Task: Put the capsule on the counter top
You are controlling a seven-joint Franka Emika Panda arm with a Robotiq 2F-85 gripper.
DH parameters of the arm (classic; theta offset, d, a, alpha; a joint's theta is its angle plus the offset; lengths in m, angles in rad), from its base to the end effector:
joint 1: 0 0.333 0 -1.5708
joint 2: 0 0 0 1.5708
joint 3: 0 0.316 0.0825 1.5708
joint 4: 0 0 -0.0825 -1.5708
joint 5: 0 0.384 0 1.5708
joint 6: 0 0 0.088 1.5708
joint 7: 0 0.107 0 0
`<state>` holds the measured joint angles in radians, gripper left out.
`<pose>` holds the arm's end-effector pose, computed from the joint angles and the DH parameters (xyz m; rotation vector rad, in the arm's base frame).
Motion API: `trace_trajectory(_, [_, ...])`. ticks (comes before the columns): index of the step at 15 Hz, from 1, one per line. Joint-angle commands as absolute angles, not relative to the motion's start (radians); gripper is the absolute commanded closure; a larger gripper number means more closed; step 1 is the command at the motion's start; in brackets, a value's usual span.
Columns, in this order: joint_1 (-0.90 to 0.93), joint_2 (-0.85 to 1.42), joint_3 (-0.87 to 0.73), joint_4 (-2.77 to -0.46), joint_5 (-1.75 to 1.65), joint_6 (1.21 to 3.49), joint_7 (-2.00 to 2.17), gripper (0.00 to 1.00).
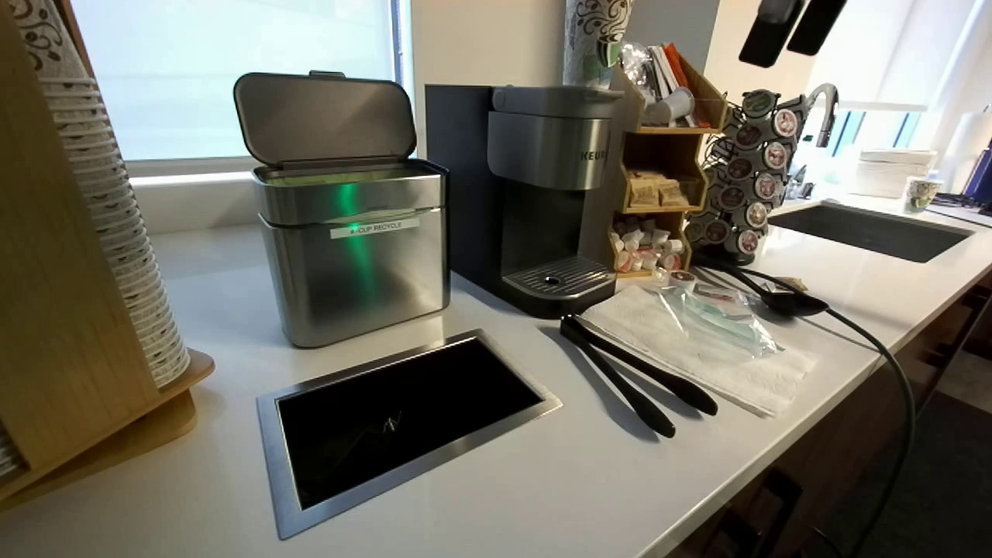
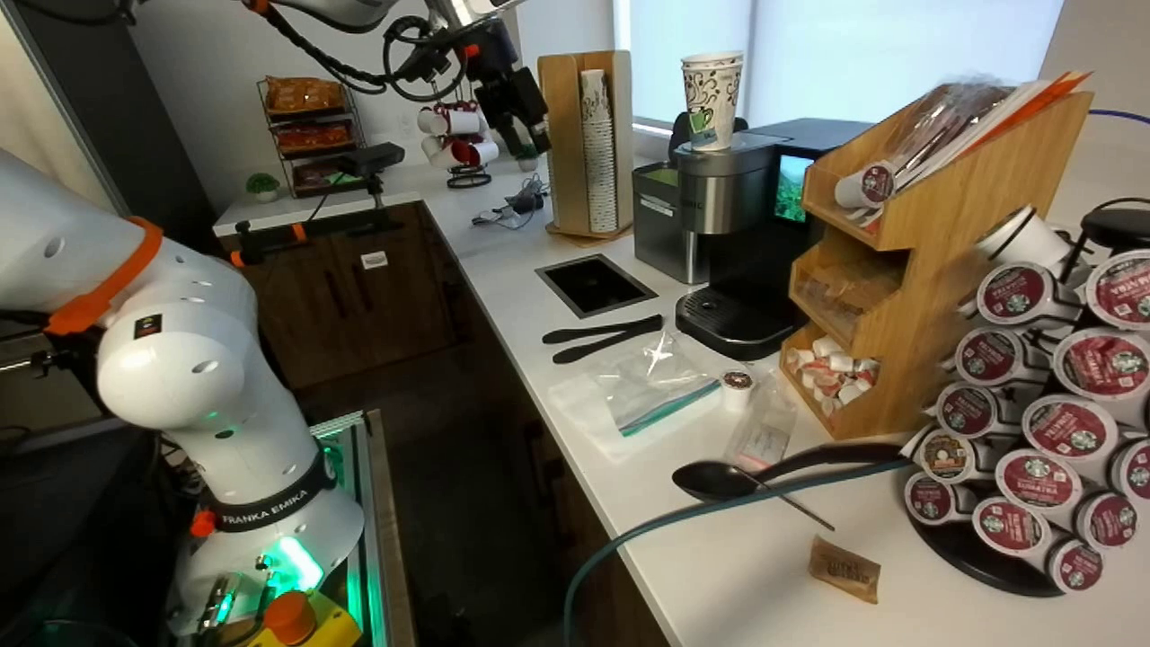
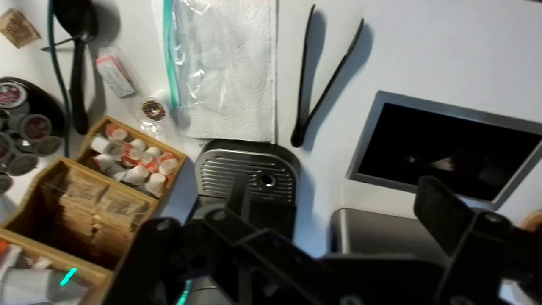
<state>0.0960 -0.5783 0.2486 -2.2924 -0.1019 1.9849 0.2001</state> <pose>0.3782 0.1481 0.5831 2.9380 0.2236 0.4528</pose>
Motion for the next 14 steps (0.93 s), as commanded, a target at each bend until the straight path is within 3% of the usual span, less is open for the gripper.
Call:
trace_trajectory(1, [0.010,-0.646,0.216,-2.353,-0.222,2.016,0.276,0.00])
trace_trajectory(6, [-0.113,-0.693,0.112,-2.366,-0.321,1.971,0.319,0.00])
trace_trajectory(14, [-0.097,-0.633,0.108,-2.320,-0.314,2.005,0.263,0.00])
